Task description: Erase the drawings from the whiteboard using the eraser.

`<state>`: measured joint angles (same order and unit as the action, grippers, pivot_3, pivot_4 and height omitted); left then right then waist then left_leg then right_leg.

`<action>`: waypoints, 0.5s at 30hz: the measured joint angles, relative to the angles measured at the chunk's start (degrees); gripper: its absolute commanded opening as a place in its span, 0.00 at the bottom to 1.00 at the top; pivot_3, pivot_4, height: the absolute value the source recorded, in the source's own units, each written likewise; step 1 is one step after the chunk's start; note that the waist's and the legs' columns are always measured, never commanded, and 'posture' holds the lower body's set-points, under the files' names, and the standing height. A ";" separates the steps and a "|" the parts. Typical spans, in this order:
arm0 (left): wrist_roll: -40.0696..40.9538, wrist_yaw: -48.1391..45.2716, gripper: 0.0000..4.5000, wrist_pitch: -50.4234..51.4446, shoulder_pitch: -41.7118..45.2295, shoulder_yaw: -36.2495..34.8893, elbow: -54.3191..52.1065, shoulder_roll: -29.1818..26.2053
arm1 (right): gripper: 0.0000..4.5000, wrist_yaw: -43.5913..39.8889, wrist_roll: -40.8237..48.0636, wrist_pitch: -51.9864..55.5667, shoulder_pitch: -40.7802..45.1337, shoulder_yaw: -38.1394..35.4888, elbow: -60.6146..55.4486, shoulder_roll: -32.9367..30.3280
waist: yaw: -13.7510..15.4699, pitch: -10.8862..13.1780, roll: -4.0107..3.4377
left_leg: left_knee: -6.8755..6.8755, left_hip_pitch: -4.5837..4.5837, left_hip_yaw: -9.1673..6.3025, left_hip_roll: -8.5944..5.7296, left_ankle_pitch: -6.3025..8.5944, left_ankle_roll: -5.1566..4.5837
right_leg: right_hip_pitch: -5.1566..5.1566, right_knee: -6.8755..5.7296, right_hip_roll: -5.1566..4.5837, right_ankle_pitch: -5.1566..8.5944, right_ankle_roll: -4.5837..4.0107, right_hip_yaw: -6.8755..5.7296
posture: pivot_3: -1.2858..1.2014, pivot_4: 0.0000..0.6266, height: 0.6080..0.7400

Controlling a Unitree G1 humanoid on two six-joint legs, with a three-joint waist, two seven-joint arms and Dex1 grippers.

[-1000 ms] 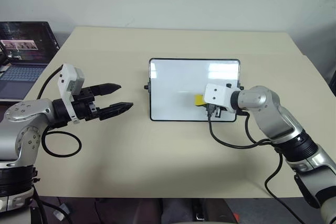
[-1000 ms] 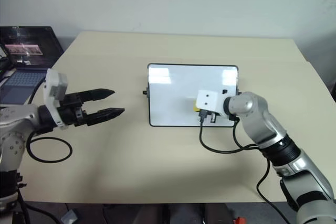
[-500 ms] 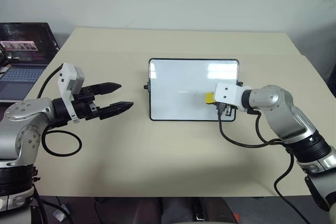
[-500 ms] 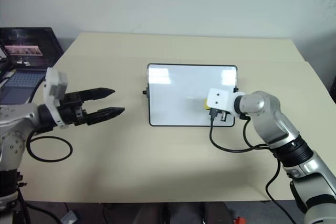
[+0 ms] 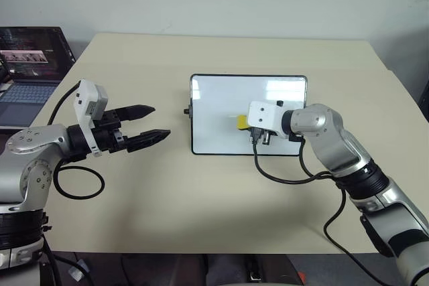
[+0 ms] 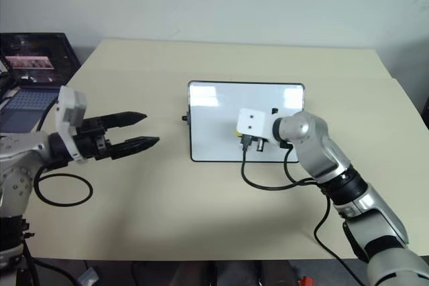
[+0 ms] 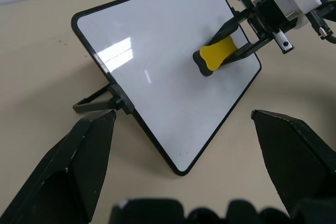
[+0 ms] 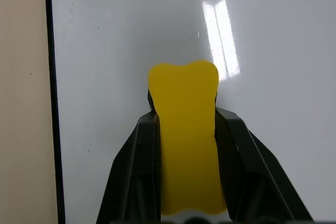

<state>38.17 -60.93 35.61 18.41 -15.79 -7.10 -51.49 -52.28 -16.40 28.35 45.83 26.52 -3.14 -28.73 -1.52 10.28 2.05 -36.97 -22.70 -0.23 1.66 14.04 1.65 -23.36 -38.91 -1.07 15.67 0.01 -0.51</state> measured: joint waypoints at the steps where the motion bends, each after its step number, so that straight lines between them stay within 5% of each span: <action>1: 0.00 0.00 1.00 -0.05 0.00 0.00 0.00 0.00 | 0.24 -0.01 -0.02 -0.01 0.18 0.00 0.00 0.29 | 0.00 0.00 0.00 | 0.00 0.00 -0.01 0.00 0.00 0.00 | 0.00 0.00 0.00 0.00 0.00 -0.01 | 0.52 0.24 1.00; 6: 0.00 -0.02 1.00 -0.13 0.00 0.00 0.10 0.00 | 0.24 -0.22 1.06 -0.94 0.34 -2.49 0.98 -1.92 | 0.04 0.01 -0.02 | 0.00 0.00 -0.06 0.00 0.00 0.00 | 0.00 -0.02 0.00 0.00 0.00 -0.05 | 0.52 0.24 1.00; 15: -0.01 -0.05 1.00 -0.90 0.00 0.01 0.24 0.44 | 0.24 3.02 16.83 -1.20 3.51 -25.30 3.15 -2.56 | -0.02 0.02 -0.02 | 0.00 0.03 -0.05 0.02 0.00 0.00 | 0.03 -0.04 0.01 0.00 -0.01 -0.03 | 0.52 0.24 1.00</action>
<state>38.16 -60.98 34.72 18.41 -15.78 -6.86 -51.05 -49.26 0.43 27.15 49.35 1.23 0.01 -31.29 -1.54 10.30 2.03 -36.97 -22.66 -0.27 1.68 14.03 1.65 -23.33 -38.95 -1.06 15.67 0.00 -0.54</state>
